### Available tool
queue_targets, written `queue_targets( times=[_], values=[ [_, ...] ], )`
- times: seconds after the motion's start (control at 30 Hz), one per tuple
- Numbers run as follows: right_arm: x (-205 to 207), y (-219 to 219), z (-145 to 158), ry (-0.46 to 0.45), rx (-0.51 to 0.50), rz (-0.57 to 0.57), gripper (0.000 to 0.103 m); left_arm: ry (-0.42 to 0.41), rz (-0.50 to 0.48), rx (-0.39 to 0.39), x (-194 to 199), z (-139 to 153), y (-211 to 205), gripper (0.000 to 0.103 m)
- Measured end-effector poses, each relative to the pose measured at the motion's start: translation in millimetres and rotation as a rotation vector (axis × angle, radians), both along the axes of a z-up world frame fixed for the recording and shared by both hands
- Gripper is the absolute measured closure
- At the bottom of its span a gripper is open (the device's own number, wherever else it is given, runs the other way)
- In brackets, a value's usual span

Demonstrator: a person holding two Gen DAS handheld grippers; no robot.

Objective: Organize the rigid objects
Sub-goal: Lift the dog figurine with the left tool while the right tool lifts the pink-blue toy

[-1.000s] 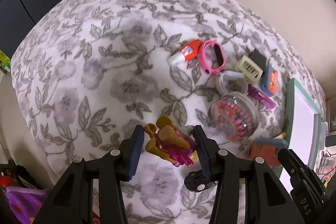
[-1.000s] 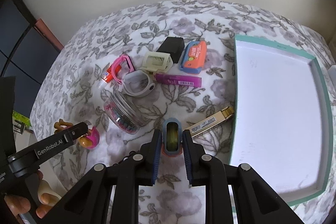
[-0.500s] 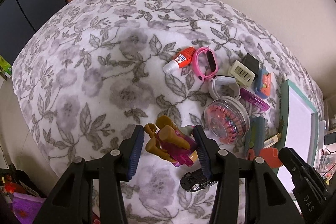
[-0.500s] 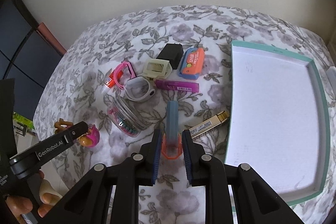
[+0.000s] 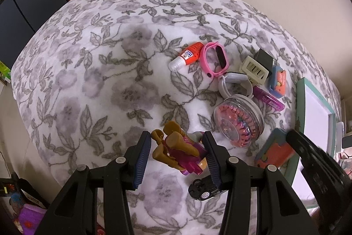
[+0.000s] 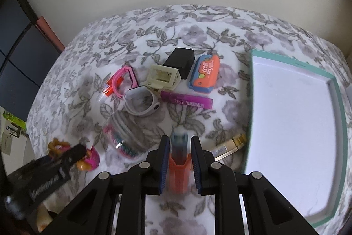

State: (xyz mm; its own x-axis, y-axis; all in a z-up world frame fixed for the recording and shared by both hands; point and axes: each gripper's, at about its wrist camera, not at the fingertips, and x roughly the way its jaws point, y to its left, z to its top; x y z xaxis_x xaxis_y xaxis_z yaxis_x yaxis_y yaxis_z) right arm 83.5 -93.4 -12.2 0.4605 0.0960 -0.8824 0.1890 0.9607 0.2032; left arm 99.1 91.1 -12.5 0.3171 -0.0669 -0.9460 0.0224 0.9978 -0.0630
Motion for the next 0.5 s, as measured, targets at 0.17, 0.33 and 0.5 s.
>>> queue_targets(
  times=[0.17, 0.33, 0.5],
  values=[
    [15, 2, -13, 0.007, 0.057, 0.018, 0.081, 0.006, -0.013, 0.019, 1, -3, -3, 0.053],
    [14, -1, -14, 0.018, 0.080, 0.009, 0.077, 0.012, -0.008, 0.022, 2, -5, -3, 0.053],
    [13, 0, -14, 0.023, 0.095, 0.018, 0.056, 0.018, 0.000, 0.027, 2, -6, -2, 0.053]
  ],
)
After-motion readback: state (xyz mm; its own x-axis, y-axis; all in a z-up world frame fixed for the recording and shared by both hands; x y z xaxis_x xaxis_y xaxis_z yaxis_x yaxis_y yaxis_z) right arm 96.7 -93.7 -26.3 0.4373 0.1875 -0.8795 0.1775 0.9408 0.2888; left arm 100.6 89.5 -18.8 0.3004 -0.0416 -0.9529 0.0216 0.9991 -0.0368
